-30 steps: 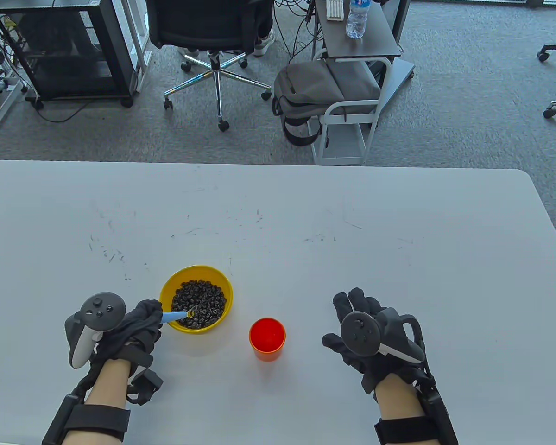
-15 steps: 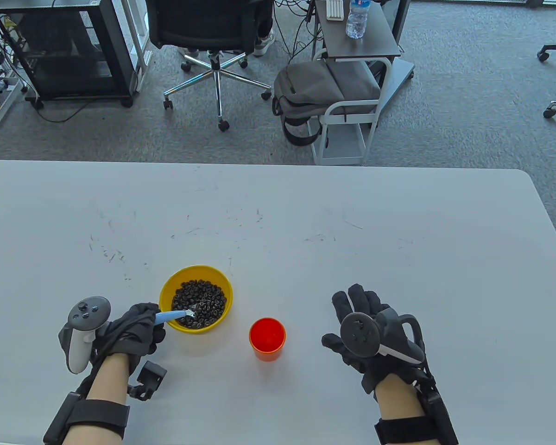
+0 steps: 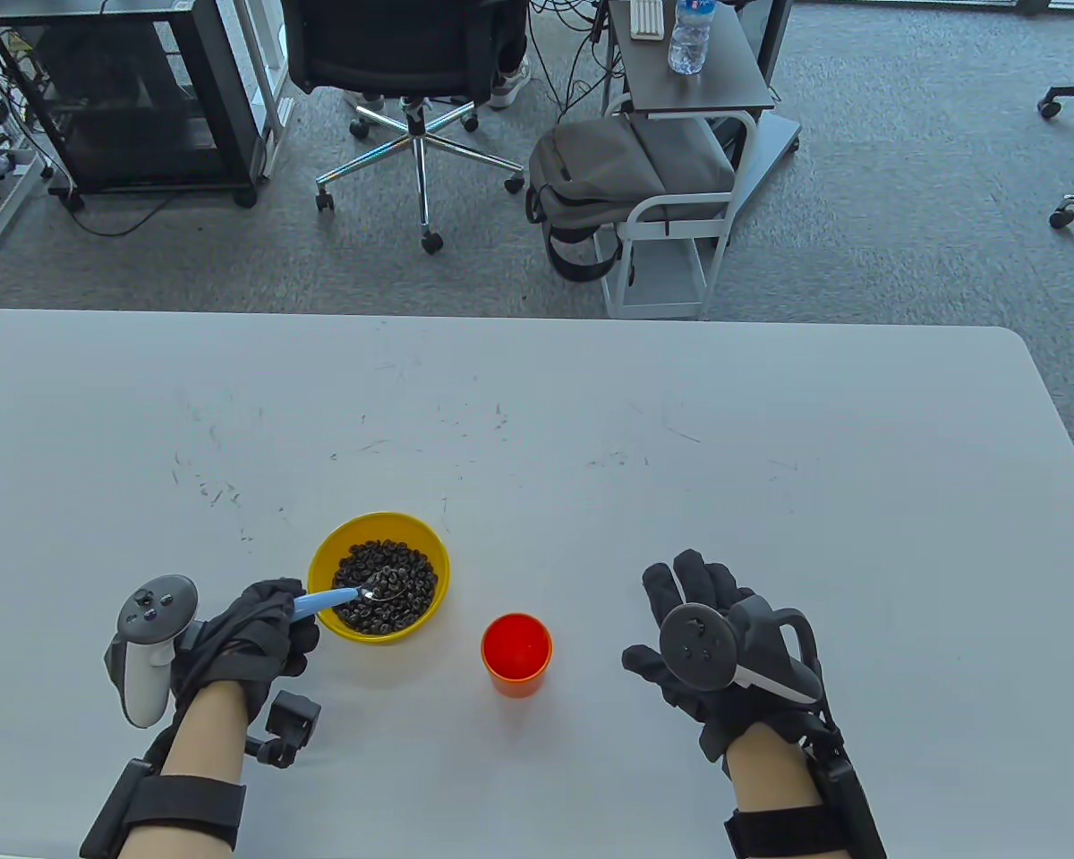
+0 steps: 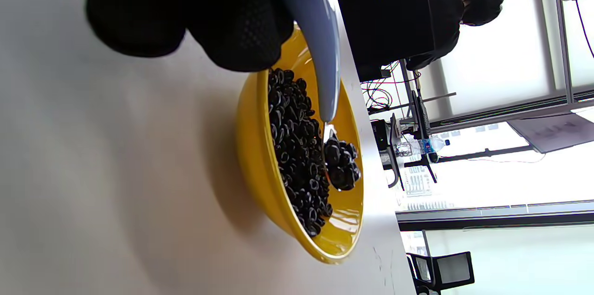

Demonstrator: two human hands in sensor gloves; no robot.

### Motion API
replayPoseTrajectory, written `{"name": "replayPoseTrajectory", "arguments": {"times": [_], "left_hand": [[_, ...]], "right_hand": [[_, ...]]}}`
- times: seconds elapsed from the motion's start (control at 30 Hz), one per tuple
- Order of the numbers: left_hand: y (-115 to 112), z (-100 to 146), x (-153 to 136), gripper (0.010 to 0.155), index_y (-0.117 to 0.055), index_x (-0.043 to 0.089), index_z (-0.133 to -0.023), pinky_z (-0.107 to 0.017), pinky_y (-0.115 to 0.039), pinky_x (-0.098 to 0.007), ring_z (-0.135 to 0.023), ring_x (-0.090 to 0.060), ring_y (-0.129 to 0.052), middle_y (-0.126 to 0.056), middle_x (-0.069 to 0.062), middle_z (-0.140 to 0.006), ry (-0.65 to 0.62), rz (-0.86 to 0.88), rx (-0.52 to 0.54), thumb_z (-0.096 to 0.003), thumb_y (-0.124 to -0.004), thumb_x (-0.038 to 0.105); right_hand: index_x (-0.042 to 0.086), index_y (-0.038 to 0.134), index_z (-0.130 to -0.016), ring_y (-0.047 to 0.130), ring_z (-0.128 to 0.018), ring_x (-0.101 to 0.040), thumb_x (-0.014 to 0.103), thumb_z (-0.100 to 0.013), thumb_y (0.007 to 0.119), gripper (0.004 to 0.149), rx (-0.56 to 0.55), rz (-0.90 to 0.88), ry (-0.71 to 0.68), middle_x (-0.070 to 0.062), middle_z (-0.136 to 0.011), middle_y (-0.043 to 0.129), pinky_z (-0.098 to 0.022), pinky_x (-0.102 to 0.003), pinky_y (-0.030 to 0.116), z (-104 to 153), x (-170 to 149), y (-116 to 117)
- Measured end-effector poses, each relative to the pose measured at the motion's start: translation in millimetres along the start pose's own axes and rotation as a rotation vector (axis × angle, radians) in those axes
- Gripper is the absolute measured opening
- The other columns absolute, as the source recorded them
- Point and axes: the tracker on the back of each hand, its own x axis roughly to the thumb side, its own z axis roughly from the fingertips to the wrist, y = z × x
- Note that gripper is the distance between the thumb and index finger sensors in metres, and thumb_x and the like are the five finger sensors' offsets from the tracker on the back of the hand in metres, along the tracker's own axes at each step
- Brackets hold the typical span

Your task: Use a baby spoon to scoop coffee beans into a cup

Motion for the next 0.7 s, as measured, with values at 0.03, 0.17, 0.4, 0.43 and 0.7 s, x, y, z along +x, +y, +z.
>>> {"name": "replayPoseTrajectory", "arguments": {"times": [0.03, 0.17, 0.4, 0.43, 0.7], "left_hand": [[-1, 1, 1, 0.046, -0.058, -0.001, -0.104, -0.05, -0.081, -0.055, -0.064, -0.035, -0.093, -0.073, -0.028, -0.092, -0.008, 0.005, -0.004, -0.0622, -0.056, 0.018], [-5, 2, 6, 0.046, -0.059, -0.002, -0.104, -0.05, -0.081, -0.055, -0.064, -0.035, -0.093, -0.073, -0.028, -0.092, -0.031, 0.027, -0.041, -0.0625, -0.056, 0.018], [-23, 7, 21, 0.046, -0.058, -0.002, -0.105, -0.051, -0.082, -0.055, -0.064, -0.035, -0.093, -0.073, -0.028, -0.092, -0.108, 0.077, -0.167, -0.0634, -0.055, 0.019], [-26, 8, 23, 0.046, -0.058, -0.002, -0.105, -0.051, -0.081, -0.055, -0.064, -0.035, -0.093, -0.073, -0.028, -0.092, -0.119, 0.081, -0.185, -0.0635, -0.055, 0.019], [-65, 22, 44, 0.047, -0.056, -0.001, -0.106, -0.053, -0.081, -0.054, -0.066, -0.034, -0.093, -0.072, -0.027, -0.094, -0.228, -0.02, -0.318, -0.0642, -0.055, 0.02]], "right_hand": [[0.002, 0.035, -0.109, 0.04, -0.091, -0.067, 0.055, -0.054, 0.069, 0.084, 0.002, -0.001, 0.0, -0.039, -0.108, 0.03, -0.06, -0.076, 0.047, 0, 0, 0], [0.002, 0.035, -0.109, 0.041, -0.091, -0.067, 0.055, -0.054, 0.069, 0.084, 0.006, -0.004, 0.001, -0.039, -0.108, 0.03, -0.06, -0.076, 0.047, 0, 0, 0], [0.002, 0.035, -0.109, 0.042, -0.091, -0.067, 0.055, -0.054, 0.069, 0.084, 0.012, -0.009, 0.002, -0.039, -0.108, 0.03, -0.06, -0.076, 0.047, -1, 0, 0], [0.002, 0.035, -0.109, 0.042, -0.09, -0.067, 0.055, -0.054, 0.069, 0.084, 0.014, -0.01, 0.001, -0.039, -0.108, 0.03, -0.06, -0.076, 0.047, -1, 0, 0], [0.002, 0.035, -0.109, 0.041, -0.091, -0.067, 0.055, -0.054, 0.069, 0.084, 0.013, -0.01, -0.005, -0.039, -0.108, 0.03, -0.06, -0.076, 0.047, -1, 1, 0]]}}
